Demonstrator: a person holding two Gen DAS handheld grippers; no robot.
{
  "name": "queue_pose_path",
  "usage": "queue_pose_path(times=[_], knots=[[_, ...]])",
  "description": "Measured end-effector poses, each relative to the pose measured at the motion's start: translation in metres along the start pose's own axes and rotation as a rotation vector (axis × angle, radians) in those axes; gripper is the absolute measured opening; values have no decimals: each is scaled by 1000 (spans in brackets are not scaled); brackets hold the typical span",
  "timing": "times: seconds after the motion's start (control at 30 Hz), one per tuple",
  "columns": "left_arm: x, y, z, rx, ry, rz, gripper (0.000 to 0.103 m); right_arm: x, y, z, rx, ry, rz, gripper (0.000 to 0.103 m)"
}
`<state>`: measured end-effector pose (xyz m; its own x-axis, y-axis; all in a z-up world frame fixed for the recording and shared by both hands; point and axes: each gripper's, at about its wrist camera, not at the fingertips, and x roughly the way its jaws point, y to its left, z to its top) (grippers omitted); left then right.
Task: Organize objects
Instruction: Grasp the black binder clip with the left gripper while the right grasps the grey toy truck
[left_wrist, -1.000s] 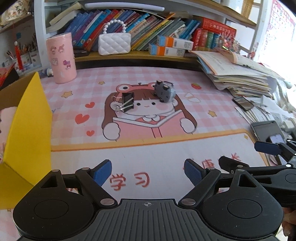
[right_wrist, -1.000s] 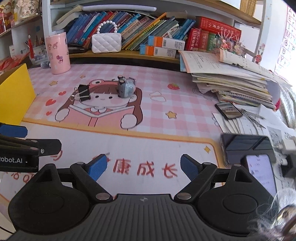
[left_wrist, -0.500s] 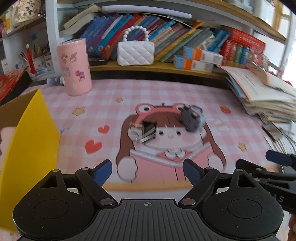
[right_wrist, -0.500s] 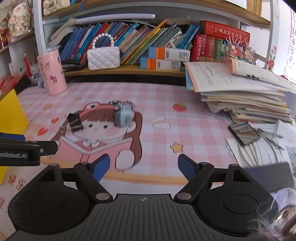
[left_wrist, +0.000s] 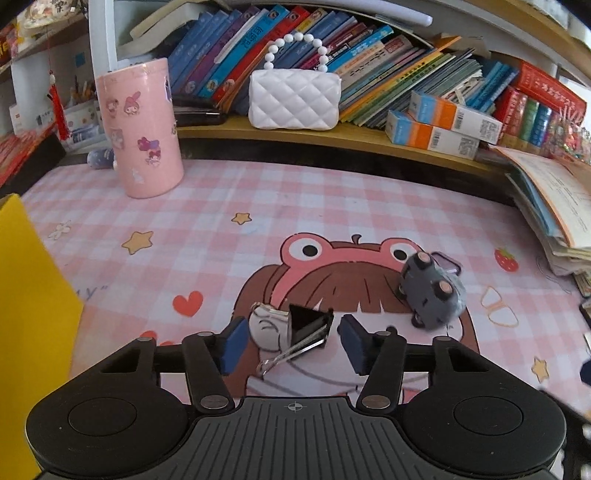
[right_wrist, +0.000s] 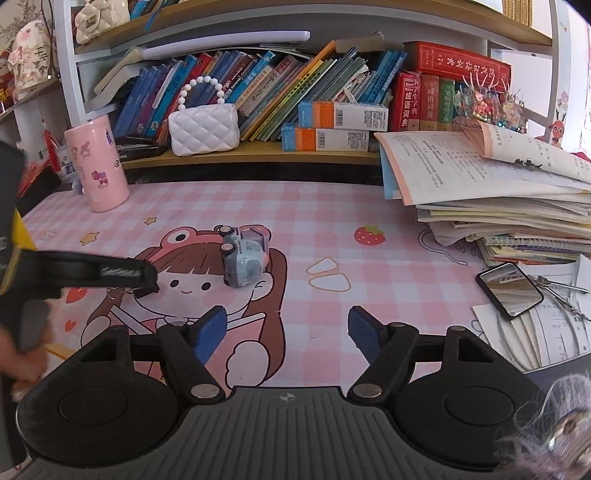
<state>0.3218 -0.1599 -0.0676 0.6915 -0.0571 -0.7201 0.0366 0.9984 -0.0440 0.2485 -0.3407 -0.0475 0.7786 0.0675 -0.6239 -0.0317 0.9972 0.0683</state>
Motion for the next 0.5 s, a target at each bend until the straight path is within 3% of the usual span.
queue_pose_path(times=[0.1,0.17,0.23,0.37,0.5], knots=[[7,-3,2,8,-1,1,44,1,0,-1,2,5,6,71],[11,-6,2,19,4,-1,30,2,0,-1,5,9,5,71],[11,-6,2,28,-1,4,24,4,-1,-1,5,11,4,71],[-6,1,1,18,-36,-10,24,8,0,-1,-3,6,9,71],[-41,14,-1,-21,-51,-73,24,17,5,1,-20,-4,21,71]])
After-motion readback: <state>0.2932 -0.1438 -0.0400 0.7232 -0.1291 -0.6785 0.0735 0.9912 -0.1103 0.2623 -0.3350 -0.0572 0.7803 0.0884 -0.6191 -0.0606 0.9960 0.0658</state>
